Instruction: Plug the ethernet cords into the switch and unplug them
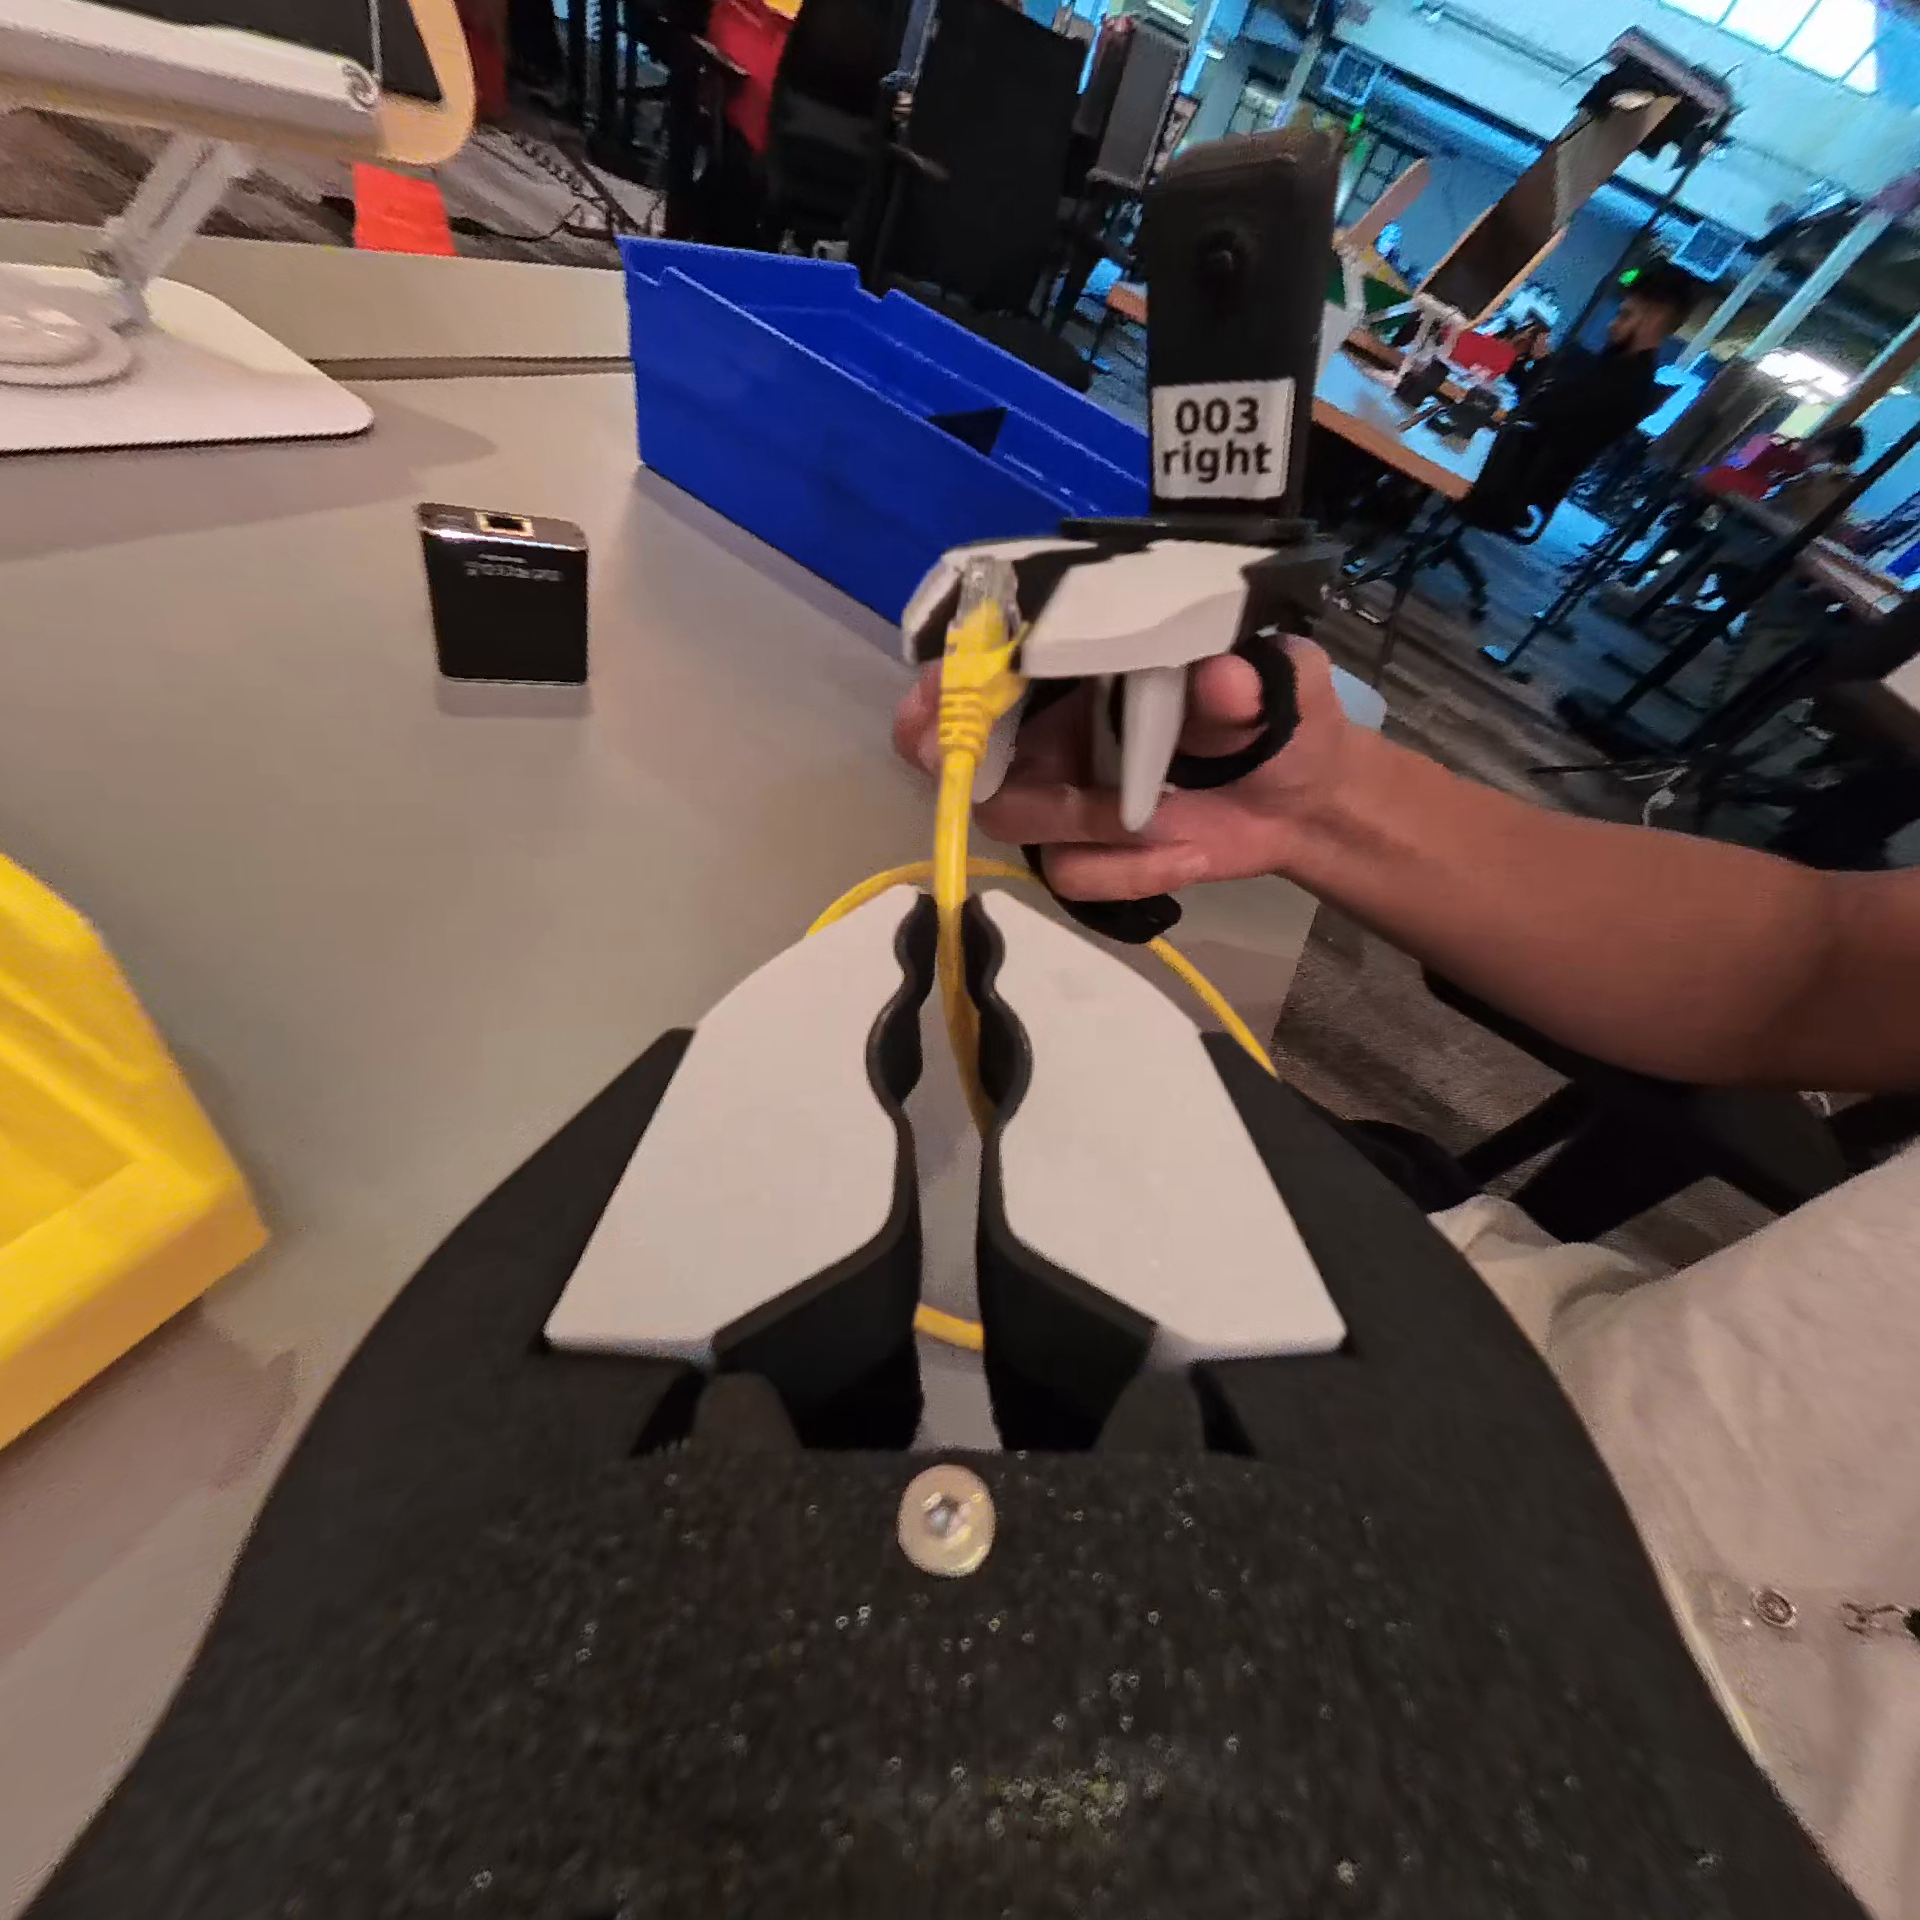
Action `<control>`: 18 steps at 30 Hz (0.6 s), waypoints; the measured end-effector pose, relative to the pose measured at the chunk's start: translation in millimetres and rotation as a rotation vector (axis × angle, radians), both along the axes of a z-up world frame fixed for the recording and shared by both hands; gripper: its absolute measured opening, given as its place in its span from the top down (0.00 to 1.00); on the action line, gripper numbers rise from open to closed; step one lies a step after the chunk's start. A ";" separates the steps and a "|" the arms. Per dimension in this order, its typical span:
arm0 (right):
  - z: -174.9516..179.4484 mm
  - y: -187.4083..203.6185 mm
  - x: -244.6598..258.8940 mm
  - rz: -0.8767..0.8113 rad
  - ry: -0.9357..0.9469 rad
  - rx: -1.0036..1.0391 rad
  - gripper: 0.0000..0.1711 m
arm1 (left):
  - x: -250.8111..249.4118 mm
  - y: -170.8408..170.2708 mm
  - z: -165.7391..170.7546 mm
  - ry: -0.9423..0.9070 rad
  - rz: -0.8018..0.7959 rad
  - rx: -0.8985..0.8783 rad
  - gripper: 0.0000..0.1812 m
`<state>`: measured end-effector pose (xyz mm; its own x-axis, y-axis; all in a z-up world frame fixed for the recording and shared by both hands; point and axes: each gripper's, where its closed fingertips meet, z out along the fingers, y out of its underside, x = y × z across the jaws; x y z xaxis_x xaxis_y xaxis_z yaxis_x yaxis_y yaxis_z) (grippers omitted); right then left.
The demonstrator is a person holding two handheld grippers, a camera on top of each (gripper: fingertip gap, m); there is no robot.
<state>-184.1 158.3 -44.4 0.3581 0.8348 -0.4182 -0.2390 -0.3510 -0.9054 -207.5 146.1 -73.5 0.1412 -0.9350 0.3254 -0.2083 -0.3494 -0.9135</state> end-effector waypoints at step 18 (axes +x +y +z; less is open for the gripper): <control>30.6 5.7 26.7 0.176 0.542 -0.425 0.91 | 5.1 18.3 -10.7 0.185 0.247 0.937 0.93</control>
<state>-157.4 164.0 -13.8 -0.1176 0.5859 -0.8018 -0.5246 -0.7222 -0.4508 -202.5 164.5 -84.2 0.3407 -0.7406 -0.5792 -0.3945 0.4466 -0.8031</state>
